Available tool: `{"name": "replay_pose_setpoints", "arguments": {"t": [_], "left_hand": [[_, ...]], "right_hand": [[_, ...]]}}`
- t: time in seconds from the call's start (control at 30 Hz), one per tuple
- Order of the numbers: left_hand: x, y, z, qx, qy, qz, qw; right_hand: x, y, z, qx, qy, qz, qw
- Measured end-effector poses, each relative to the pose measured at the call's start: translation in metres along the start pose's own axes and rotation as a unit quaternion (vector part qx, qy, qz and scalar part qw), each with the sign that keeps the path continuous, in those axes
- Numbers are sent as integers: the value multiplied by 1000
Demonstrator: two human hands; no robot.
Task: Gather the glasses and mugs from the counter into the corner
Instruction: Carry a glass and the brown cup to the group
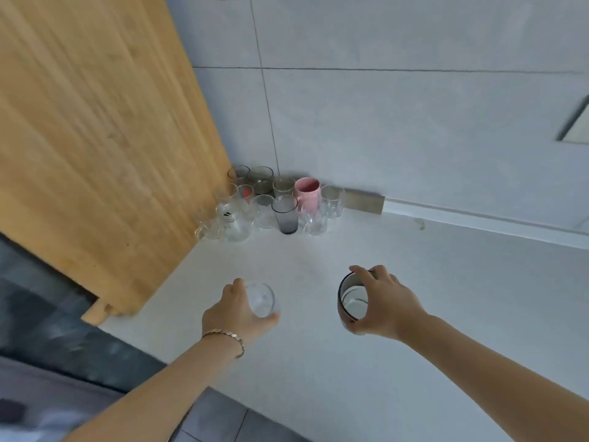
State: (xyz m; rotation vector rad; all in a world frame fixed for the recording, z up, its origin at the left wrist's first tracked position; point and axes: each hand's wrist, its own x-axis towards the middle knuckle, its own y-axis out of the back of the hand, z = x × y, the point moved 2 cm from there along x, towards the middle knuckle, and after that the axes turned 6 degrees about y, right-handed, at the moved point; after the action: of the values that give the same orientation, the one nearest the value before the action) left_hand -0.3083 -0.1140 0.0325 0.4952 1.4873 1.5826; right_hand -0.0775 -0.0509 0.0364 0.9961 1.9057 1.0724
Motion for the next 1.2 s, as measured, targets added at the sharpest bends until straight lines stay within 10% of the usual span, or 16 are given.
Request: {"name": "replay_pose_setpoints", "arguments": {"t": [0.8,1.2], "left_hand": [[283,-8,27,113,-179,-100,972],[303,3,14,225,-492,-90,836]], "right_hand": [[244,-71,-107,26,-170,0,985],[237,-88,-109,198,-290,121,929]]}}
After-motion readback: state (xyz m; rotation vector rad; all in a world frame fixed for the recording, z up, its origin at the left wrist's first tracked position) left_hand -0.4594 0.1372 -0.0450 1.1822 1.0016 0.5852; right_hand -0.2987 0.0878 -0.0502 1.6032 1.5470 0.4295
